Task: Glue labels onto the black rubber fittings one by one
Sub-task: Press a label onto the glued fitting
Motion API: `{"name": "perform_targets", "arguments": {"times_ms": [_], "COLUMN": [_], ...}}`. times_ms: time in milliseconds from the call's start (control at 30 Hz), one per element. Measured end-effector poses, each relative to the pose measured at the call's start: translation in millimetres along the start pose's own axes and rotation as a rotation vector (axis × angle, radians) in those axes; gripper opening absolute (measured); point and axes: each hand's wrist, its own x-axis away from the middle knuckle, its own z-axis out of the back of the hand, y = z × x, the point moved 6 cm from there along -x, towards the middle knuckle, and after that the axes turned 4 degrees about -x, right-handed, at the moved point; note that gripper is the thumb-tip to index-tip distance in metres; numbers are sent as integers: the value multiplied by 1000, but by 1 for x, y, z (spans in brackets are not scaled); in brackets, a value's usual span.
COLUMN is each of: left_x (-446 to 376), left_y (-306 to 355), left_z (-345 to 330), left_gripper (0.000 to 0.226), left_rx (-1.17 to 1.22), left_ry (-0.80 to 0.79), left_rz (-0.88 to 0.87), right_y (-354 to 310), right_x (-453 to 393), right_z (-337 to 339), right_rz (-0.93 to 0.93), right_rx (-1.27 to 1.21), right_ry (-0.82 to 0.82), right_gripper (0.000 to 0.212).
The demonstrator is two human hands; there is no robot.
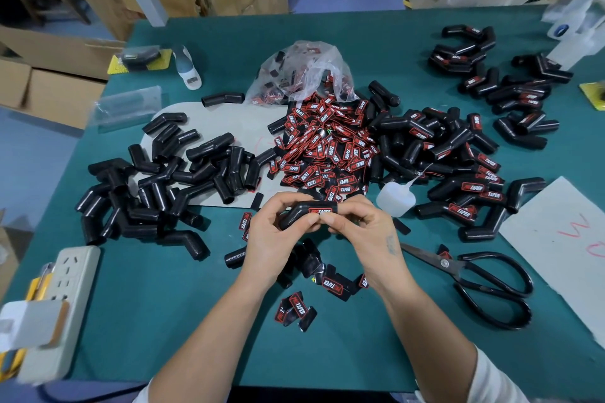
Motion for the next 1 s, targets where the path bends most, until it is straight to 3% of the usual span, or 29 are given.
{"name": "perform_targets", "arguments": {"times_ms": [600, 767, 1000], "left_x": [0, -1, -1], "left_y": [0, -1, 0], "left_z": [3, 2, 1], "left_gripper": [26, 25, 29], "left_rx": [-100, -76, -49], "left_ry": [-3, -16, -26], "left_rz": [-56, -62, -61], "right_y": [4, 7, 7], "right_x": [1, -1, -1], "right_z": [-3, -4, -5], "right_rz": [0, -12, -19], "right_rx": [-12, -18, -19], "right_ry": [-17, -33, -48], "right_gripper": [27, 4, 5]}}
